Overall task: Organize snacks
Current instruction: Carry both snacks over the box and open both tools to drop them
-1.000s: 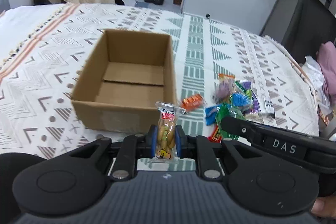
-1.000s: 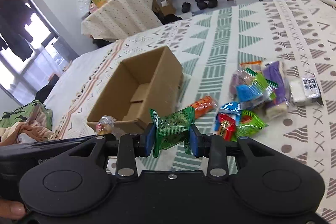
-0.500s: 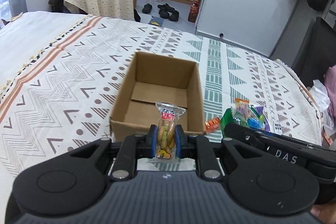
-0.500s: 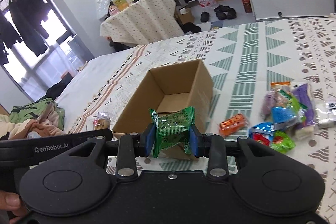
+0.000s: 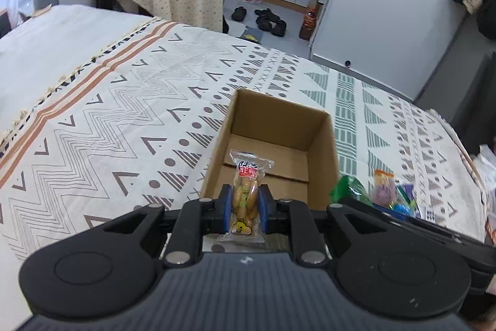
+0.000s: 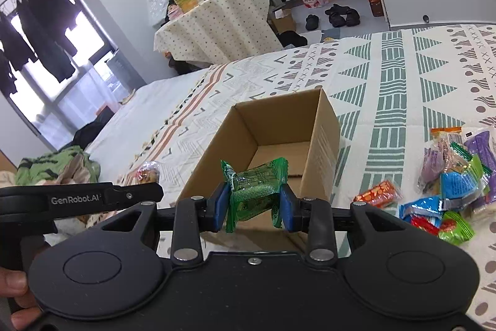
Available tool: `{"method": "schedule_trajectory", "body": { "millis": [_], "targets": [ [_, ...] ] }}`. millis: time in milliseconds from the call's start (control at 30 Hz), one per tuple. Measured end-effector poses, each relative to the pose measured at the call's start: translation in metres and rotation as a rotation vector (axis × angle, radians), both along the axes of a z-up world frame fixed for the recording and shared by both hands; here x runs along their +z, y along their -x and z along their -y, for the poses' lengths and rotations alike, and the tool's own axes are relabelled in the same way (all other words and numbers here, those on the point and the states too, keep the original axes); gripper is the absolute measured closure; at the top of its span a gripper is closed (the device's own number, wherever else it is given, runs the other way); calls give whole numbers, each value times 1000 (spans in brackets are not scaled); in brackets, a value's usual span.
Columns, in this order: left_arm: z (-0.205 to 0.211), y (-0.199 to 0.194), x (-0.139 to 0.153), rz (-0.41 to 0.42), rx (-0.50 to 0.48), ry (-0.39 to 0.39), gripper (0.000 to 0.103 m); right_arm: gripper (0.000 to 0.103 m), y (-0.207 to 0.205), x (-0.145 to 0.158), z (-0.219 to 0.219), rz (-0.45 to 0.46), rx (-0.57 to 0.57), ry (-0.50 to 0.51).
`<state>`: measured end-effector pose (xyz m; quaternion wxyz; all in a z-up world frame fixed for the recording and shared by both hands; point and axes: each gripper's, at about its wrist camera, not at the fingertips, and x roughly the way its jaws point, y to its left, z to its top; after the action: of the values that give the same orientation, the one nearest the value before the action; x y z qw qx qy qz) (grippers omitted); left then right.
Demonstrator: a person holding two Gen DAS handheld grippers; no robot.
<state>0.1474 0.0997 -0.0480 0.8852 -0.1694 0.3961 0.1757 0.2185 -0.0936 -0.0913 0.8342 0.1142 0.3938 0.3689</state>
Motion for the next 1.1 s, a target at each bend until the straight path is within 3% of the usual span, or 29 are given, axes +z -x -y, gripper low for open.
{"method": "schedule_trajectory", "body": {
  "millis": [367,733,1100],
  "targets": [
    [-20,-30,-27,-50,12,47,86,68,-19,-16,-17,-39,2,-33],
    [-31,-54,-65,-123,17,111,86,68,-25,-28,-29,-66,39,-3],
    [-52,-52,-66,-164,60,100,82,49,-17,-15,-35,-34,60,11]
  ]
}}
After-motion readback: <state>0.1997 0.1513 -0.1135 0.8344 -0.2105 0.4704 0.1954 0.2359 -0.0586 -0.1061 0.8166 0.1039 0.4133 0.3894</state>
